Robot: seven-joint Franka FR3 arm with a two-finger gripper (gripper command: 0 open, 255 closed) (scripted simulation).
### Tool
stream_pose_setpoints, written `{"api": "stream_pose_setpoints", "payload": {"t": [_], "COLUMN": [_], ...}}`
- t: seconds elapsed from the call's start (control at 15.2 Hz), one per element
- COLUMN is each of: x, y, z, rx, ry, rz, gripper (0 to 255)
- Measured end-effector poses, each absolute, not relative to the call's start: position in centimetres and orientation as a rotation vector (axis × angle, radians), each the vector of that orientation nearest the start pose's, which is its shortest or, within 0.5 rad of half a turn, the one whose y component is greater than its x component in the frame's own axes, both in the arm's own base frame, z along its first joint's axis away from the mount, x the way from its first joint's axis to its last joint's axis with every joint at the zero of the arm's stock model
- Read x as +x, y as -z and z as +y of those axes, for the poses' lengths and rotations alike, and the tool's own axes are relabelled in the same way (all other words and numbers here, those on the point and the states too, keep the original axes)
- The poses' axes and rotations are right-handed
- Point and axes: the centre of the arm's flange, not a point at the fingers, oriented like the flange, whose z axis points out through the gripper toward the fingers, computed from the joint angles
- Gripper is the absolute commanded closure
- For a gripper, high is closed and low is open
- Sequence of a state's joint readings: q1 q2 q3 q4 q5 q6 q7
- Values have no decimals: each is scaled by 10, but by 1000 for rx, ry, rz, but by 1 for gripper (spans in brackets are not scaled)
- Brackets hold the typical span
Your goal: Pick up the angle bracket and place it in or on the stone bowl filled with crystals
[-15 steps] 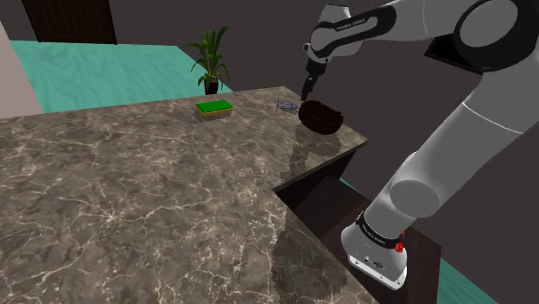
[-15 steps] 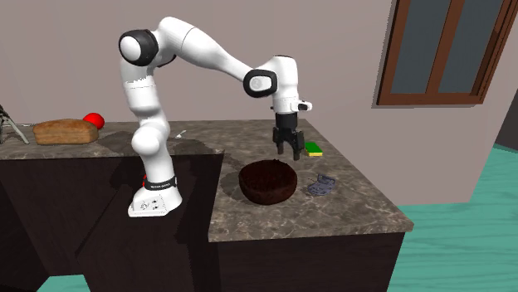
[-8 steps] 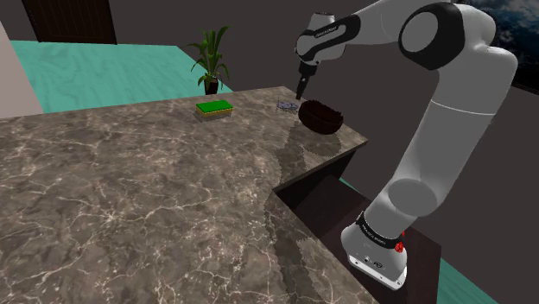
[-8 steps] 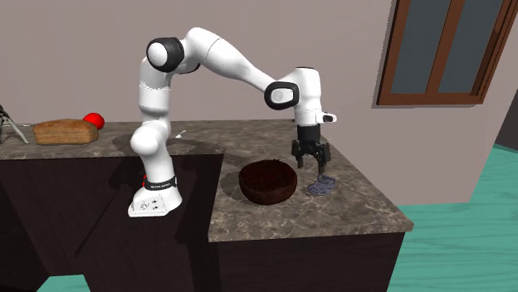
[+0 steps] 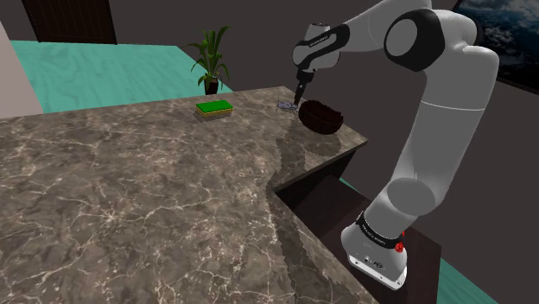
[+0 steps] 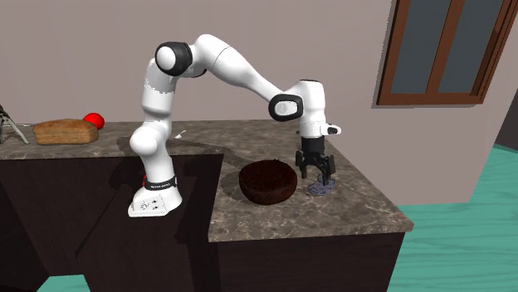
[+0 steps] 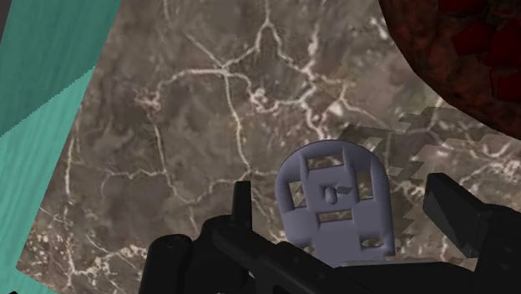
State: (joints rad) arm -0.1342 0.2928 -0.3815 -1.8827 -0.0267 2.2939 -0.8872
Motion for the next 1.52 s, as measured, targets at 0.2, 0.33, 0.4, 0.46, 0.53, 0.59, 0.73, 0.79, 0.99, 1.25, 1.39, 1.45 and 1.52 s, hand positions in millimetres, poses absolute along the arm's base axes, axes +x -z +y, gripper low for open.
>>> {"api": "stream_pose_setpoints", "payload": {"t": [0.2, 0.33, 0.4, 0.46, 0.53, 0.59, 0.73, 0.79, 0.99, 1.25, 1.39, 1.45, 1.52], "x": [557, 556, 556, 556, 556, 556, 556, 556, 556, 556, 563, 573, 583], "y": [-371, -370, -370, -370, -370, -370, -370, -370, -370, -370, -370, -373, -374], "z": [-300, -301, -301, -301, -301, -301, -301, -301, -301, -301, -284, -272, -261], "rx": [-3258, -3259, -3259, -3259, -3259, -3259, -3259, -3259, -3259, -3259, -3317, -3353, -3378], "ry": [39, 39, 39, 39, 39, 39, 39, 39, 39, 39, 49, 61, 75], "rz": [-678, -678, -678, -678, -678, -678, -678, -678, -678, -678, -468, -266, -37], "gripper": [0, 0, 0, 0, 255, 255, 255, 255, 255, 0, 0, 0, 0]}}
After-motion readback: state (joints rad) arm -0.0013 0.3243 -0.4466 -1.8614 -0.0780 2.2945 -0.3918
